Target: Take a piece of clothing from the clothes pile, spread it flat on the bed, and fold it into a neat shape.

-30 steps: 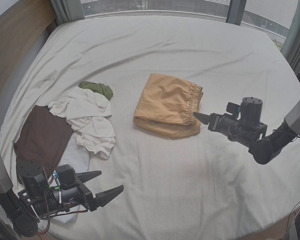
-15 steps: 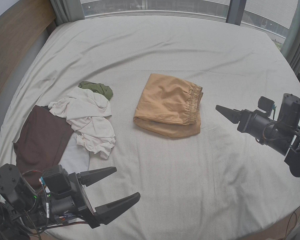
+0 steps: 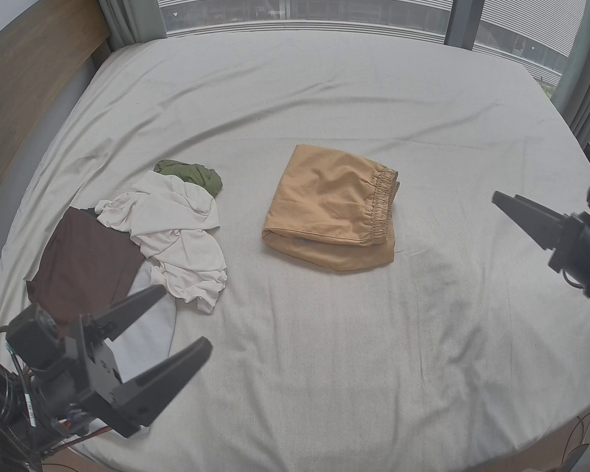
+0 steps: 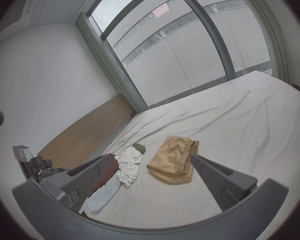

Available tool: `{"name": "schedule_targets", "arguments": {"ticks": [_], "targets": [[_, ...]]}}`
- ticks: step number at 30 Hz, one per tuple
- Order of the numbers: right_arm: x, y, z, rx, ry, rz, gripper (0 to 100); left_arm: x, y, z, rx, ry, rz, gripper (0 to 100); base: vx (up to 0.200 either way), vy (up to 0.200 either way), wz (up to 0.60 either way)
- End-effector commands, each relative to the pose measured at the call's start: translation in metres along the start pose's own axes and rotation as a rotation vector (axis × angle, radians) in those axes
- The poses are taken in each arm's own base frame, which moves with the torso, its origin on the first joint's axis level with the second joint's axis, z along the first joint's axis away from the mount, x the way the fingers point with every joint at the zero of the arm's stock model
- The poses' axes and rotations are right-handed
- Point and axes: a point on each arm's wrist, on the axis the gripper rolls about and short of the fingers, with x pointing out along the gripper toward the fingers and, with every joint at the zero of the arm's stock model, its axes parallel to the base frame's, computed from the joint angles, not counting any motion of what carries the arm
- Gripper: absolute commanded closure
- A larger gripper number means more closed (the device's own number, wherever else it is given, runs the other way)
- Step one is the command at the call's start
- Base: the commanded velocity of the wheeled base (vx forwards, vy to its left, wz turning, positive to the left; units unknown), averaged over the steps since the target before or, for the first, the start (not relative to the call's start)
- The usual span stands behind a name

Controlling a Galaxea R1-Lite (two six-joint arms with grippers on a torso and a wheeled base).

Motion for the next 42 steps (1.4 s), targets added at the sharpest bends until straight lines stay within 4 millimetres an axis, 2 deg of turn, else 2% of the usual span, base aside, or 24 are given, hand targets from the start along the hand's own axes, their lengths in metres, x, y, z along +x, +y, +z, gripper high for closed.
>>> {"name": "schedule_targets", "arguments": {"ticks": [1,2,3,4,5,7,8,11,14,18,22,23,25,27,31,33,36,37,39,42], "targets": [[-0.08,0.019,0.002,-0.037,-0.084,-0.005,0,-0.044,0.011,0.017,0.127,-0.055,0.21,0,0.0,0.0,0.0],[-0.091,0.02,0.0,-0.043,-0.094,-0.03,0,-0.052,0.011,0.017,0.138,-0.045,0.243,0,0.0,0.0,0.0],[-0.094,0.02,0.0,-0.044,-0.098,-0.037,0,-0.055,0.011,0.017,0.14,-0.043,0.251,0,0.0,0.0,0.0],[-0.109,0.021,-0.003,-0.054,-0.112,-0.076,0,-0.07,0.011,0.016,0.154,-0.028,0.298,0,0.0,0.0,0.0],[-0.109,0.021,-0.003,-0.054,-0.112,-0.076,0,-0.07,0.011,0.016,0.154,-0.028,0.298,0,0.0,0.0,0.0],[-0.134,0.026,-0.013,-0.073,-0.127,-0.131,0,-0.094,0.008,0.011,0.165,0.002,0.364,0,0.0,0.0,0.0],[-0.138,0.026,-0.015,-0.074,-0.129,-0.138,0,-0.097,0.007,0.011,0.166,0.002,0.372,0,0.0,0.0,0.0],[-0.168,0.035,-0.033,-0.087,-0.152,-0.206,0,-0.123,-0.002,0.009,0.177,0.002,0.435,0,0.0,0.0,0.0],[-0.181,0.04,-0.044,-0.103,-0.162,-0.254,0,-0.136,-0.008,0.007,0.178,0.006,0.473,0,0.0,0.0,0.0],[-0.2,0.049,-0.069,-0.153,-0.179,-0.327,0,-0.154,-0.014,-0.008,0.176,0.043,0.547,0,0.0,0.0,0.0],[-0.196,0.037,-0.095,-0.198,-0.113,-0.352,0,-0.161,-0.016,-0.02,0.201,0.062,0.606,0,0.0,0.0,0.0],[-0.196,0.036,-0.096,-0.2,-0.114,-0.351,0,-0.162,-0.016,-0.021,0.205,0.059,0.61,0,0.0,0.0,0.0],[-0.189,0.023,-0.119,-0.202,-0.075,-0.353,0,-0.164,-0.017,-0.026,0.225,0.053,0.653,0,0.0,0.0,0.0],[-0.187,0.017,-0.131,-0.234,-0.054,-0.362,0,-0.166,-0.016,-0.034,0.235,0.072,0.685,0,0.0,0.0,0.0],[-0.188,0.013,-0.137,-0.269,0.006,-0.482,0,-0.171,-0.013,-0.056,0.277,0.167,0.74,0,0.0,0.0,0.0],[-0.189,0.011,-0.139,-0.29,0.027,-0.528,0,-0.172,-0.013,-0.059,0.258,0.186,0.759,0,0.0,0.0,0.0],[-0.191,0.008,-0.143,-0.29,0.065,-0.618,0,-0.174,-0.017,-0.059,0.281,0.119,0.794,0,0.0,0.0,0.0],[-0.191,0.008,-0.144,-0.288,0.07,-0.619,0,-0.174,-0.016,-0.059,0.28,0.12,0.794,0,0.0,0.0,0.0],[-0.195,0.008,-0.146,-0.3,0.085,-0.515,0,-0.175,-0.017,-0.059,0.286,0.101,0.79,0,0.0,0.0,0.0],[-0.194,0.008,-0.146,-0.304,0.069,-0.527,0,-0.175,-0.017,-0.059,0.282,0.098,0.795,0,0.0,0.0,0.0]]}}
